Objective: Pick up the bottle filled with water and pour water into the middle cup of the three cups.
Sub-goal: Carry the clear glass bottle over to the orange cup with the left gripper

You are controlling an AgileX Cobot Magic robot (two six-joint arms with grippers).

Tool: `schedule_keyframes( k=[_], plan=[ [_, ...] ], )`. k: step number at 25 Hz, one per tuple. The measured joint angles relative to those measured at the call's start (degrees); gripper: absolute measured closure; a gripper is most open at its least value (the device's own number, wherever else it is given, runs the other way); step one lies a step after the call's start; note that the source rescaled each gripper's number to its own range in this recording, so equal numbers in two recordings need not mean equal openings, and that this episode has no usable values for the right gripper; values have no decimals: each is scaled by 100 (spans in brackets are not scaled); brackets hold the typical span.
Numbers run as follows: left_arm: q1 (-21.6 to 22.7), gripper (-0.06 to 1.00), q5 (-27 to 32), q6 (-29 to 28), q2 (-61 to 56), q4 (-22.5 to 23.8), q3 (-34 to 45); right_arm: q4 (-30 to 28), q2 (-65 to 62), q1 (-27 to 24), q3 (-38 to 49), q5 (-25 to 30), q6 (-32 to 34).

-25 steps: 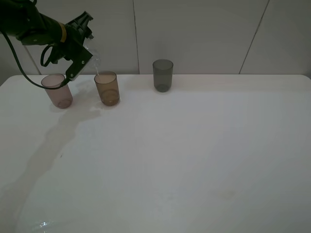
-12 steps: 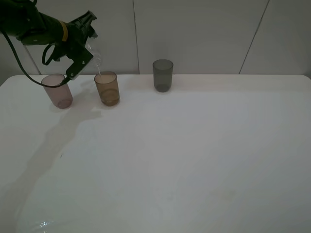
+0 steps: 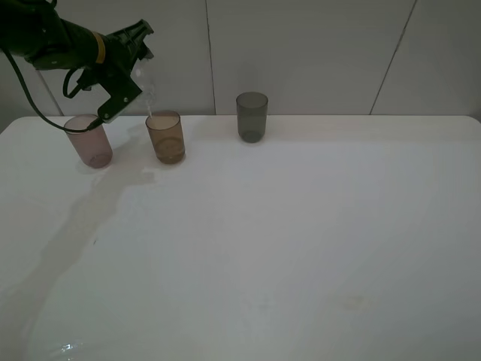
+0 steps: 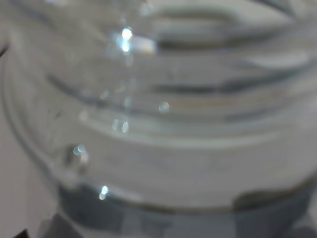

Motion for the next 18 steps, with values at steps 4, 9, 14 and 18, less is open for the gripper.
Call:
schedule_keyframes(
  k=[4, 9, 14, 18],
  plan=[
    [0, 94, -53, 15, 0, 0, 0, 0, 0, 0, 0, 0, 0],
    [0, 94, -75, 15, 0, 0, 0, 0, 0, 0, 0, 0, 0],
    [-25, 94, -75, 15, 0, -47, 0, 0, 0, 0, 0, 0, 0],
    [-29, 94, -70, 15, 0, -138, 0, 0, 0, 0, 0, 0, 0]
  ],
)
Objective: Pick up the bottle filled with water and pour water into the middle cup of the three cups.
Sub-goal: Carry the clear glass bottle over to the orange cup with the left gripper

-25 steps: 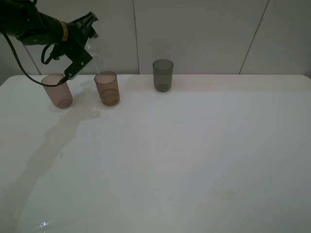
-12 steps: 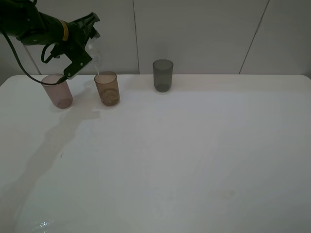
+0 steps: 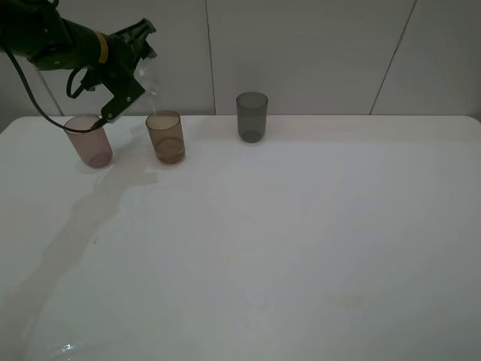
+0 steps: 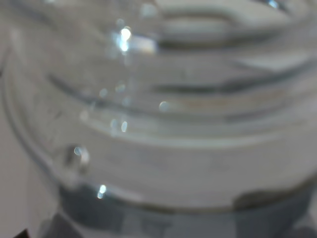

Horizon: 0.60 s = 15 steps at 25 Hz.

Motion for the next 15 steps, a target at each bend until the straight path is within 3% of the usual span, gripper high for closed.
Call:
schedule_keyframes(
  k=[8, 15],
  plan=[
    [-85, 94, 16, 0, 0, -235, 0, 0, 0, 0, 0, 0, 0],
    [-154, 94, 154, -31, -33, -967, 0, 0, 0, 0, 0, 0, 0]
  ],
)
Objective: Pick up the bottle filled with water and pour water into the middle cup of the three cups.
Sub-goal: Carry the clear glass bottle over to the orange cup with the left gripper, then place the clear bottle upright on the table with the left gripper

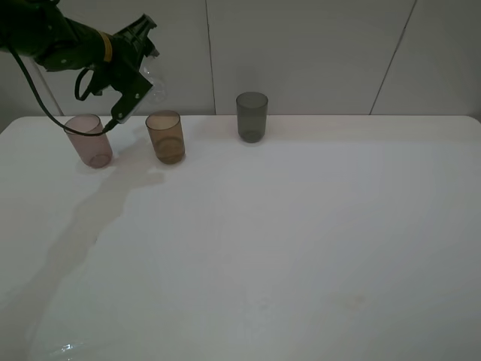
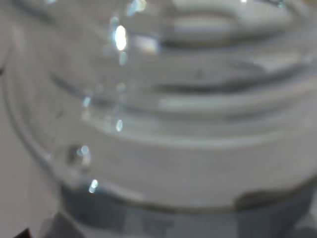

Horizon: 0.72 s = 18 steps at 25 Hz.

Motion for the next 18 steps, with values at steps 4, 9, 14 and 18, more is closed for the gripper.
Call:
schedule_keyframes(
  k=[4, 9, 14, 18],
  plan=[
    [-132, 94, 166, -518, -250, -890, 0, 0, 0, 0, 0, 0, 0],
    [-327, 94, 373, -2015, -683, -2757, 0, 0, 0, 0, 0, 0, 0],
    [-606, 94, 991, -3587, -1190, -4401, 0, 0, 0, 0, 0, 0, 0],
    [-858, 94, 1458, -4642, -1446, -5331, 0, 0, 0, 0, 0, 0, 0]
  ],
)
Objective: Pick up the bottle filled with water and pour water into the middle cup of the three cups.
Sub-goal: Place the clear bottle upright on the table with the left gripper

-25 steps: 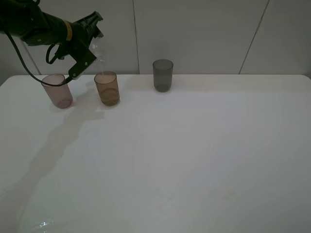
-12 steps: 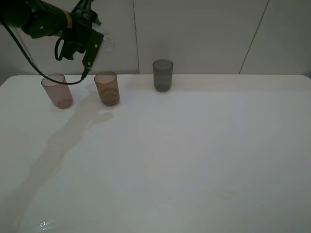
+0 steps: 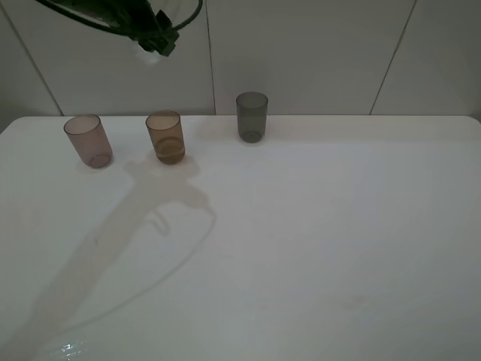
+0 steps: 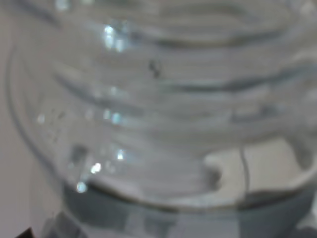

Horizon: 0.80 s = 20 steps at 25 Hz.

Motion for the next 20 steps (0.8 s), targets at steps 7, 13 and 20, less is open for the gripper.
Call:
schedule_keyframes(
  k=[7, 13, 20],
  plan=[
    [-584, 94, -620, -408, -107, -790, 887, 0, 0, 0, 0, 0, 0],
    [-1180, 94, -2272, -533, -107, -1105, 2231, 0, 0, 0, 0, 0, 0],
    [-1655, 94, -3729, -1723, -114, -1058, 3373, 0, 0, 0, 0, 0, 0]
  ],
)
